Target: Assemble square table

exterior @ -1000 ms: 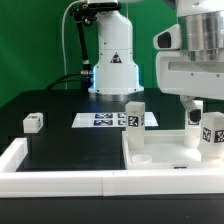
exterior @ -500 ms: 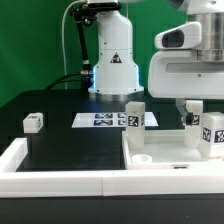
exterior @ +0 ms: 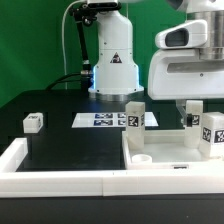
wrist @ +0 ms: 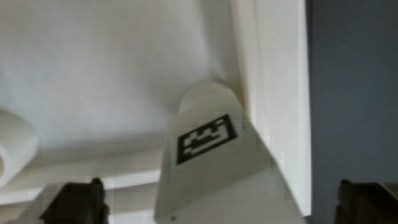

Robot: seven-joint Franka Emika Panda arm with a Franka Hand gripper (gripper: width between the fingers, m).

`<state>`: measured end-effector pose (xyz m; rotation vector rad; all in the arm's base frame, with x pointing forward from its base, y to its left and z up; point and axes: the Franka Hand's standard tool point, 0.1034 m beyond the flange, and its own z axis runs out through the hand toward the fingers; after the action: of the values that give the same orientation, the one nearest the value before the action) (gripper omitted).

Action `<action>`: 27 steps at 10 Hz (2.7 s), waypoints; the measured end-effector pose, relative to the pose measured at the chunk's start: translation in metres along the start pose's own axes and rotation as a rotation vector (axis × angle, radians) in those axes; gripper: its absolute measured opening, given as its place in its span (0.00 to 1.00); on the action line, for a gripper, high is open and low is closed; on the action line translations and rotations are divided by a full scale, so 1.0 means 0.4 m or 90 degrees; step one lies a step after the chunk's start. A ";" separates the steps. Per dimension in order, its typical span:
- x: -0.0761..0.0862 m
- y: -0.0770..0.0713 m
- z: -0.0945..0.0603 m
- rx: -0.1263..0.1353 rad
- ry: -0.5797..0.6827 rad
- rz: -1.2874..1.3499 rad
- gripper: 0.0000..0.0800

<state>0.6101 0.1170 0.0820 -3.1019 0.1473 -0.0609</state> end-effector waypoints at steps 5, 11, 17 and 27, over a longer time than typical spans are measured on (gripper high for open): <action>0.000 0.004 0.002 -0.001 -0.001 -0.103 0.66; 0.000 0.005 0.004 0.000 -0.001 -0.067 0.36; 0.011 -0.004 0.009 0.021 0.025 0.305 0.36; 0.021 0.001 0.006 0.053 0.024 0.505 0.80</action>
Offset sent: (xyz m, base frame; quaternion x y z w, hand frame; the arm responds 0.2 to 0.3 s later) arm 0.0000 0.0000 0.0000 0.0000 0.0000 -0.0650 0.9979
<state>0.6186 0.1157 0.0800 -2.7203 1.2947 -0.0952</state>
